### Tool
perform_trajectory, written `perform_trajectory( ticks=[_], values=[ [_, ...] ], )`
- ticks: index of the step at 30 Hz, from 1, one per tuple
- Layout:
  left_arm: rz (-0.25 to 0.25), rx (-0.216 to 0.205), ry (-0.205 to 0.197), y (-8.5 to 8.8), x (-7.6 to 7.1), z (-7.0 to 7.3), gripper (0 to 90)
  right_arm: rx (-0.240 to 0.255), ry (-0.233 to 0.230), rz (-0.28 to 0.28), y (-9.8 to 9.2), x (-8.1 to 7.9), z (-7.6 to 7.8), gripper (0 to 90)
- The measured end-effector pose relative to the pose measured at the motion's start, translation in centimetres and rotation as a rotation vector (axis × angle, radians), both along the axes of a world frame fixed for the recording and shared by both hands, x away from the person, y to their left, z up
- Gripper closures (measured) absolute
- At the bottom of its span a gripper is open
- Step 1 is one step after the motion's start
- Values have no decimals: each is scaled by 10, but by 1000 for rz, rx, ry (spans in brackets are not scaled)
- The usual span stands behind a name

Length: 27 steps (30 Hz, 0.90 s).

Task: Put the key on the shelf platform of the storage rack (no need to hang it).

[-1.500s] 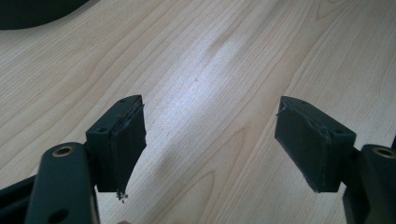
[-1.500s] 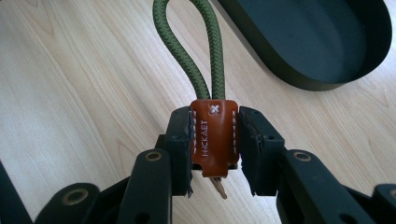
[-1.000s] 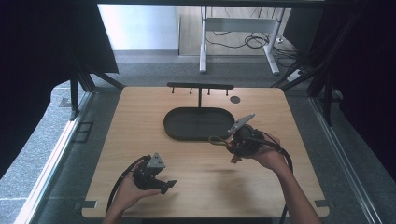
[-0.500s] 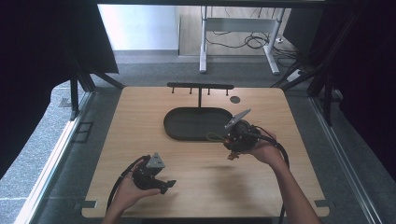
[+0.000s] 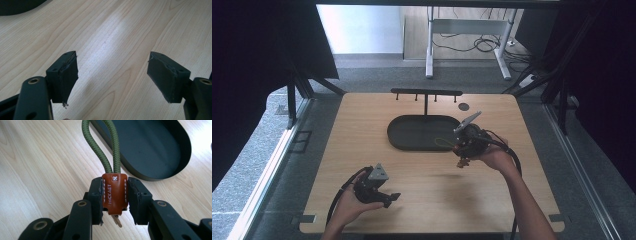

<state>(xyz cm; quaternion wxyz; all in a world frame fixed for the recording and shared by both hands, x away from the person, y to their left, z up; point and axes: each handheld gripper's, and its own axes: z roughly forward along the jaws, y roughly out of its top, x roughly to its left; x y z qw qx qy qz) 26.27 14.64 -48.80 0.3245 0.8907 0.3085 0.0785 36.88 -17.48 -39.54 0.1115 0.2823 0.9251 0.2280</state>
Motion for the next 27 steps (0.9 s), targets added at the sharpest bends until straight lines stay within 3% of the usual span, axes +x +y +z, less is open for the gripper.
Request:
perform_trajectory(
  ticks=[15,27],
  values=[
    [3,-2,-10,-1,-1,1,253,-2,-9,-25,1,13,8,662],
    [-1,-4,-5,-1,-1,1,253,-9,-7,-31,6,23,5,662]
  ],
)
